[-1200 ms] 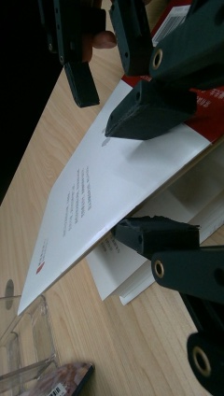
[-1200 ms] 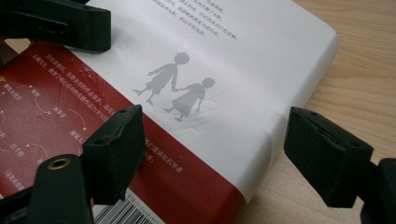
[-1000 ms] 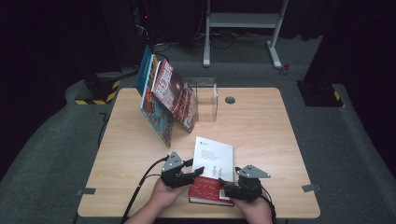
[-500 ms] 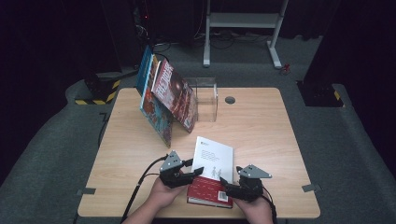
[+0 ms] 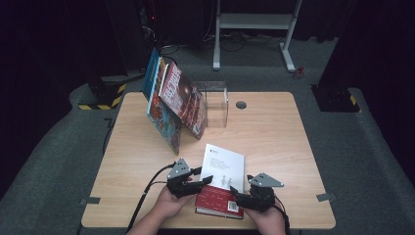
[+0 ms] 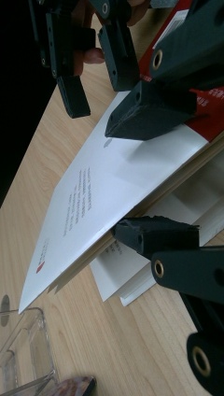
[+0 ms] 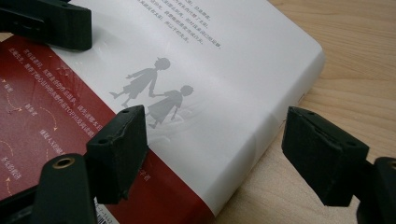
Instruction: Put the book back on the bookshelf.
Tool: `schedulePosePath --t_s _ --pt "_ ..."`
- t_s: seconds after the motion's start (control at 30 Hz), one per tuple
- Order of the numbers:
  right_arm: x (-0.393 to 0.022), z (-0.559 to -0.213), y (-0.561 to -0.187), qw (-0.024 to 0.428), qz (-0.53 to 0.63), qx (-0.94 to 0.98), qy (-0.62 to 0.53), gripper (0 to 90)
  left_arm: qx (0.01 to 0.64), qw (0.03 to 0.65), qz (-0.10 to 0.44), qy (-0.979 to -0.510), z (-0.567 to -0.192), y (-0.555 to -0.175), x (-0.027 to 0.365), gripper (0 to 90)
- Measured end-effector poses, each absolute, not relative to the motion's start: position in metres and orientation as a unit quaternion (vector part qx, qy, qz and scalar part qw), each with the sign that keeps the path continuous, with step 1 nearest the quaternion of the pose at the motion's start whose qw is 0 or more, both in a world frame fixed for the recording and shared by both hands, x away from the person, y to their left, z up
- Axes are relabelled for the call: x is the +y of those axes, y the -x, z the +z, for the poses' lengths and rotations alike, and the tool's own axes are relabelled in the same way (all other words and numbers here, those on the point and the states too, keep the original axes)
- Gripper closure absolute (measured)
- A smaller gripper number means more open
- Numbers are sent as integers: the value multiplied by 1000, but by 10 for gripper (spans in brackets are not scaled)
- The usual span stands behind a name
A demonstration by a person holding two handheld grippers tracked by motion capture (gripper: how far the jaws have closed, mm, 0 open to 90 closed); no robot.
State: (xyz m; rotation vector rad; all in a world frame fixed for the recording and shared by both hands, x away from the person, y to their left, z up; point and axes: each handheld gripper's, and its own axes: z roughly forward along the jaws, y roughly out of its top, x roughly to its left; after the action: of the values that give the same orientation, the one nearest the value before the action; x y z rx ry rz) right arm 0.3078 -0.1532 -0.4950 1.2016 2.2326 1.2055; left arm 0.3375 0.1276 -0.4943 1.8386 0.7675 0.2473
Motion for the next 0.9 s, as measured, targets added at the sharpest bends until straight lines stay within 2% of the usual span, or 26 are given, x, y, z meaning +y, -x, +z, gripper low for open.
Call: schedulePosePath --t_s 0.9 --pt "-157 -493 -308 173 429 778 -424 226 260 553 168 -774 -481 -322 123 527"
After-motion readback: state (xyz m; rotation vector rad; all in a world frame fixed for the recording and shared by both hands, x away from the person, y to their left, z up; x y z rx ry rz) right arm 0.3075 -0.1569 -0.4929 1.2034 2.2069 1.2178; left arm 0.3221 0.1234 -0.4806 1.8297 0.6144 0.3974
